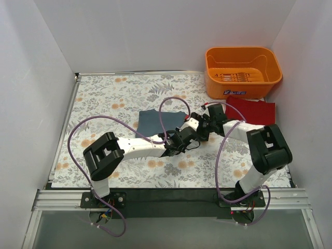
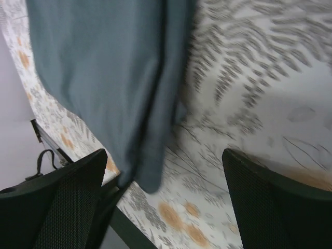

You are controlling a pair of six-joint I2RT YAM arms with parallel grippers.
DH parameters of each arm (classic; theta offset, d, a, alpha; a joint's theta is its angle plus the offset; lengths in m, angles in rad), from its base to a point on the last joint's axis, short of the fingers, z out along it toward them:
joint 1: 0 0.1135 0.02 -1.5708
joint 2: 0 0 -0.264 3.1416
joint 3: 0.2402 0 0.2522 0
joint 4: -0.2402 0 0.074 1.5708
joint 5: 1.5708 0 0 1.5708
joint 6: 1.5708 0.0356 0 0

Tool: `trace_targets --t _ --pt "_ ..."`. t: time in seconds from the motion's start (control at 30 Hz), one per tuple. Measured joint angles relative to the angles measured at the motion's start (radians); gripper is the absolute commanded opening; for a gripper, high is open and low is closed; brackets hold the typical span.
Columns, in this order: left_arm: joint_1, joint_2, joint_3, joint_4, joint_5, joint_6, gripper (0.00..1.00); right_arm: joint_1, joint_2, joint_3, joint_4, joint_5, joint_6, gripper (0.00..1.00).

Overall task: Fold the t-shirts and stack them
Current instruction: Neatly place the folded tshirt to the corner

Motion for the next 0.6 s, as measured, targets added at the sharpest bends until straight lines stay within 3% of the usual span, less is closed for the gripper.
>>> trace_targets --t 0.4,0.5,0.6 --pt "0.0 0.0 0.0 0.031 0.036 -0.109 0.0 0.159 0.19 0.153 0.124 -0.011 0.071 0.61" --pt "0.0 0.0 0.0 0.045 0.04 -0.131 0.01 0.172 0.199 0.155 0.122 -0.011 0.065 0.49" --pt "0.0 0.0 0.0 0.053 0.047 -0.152 0.08 0.175 0.204 0.155 0.117 -0.011 0.053 0.31"
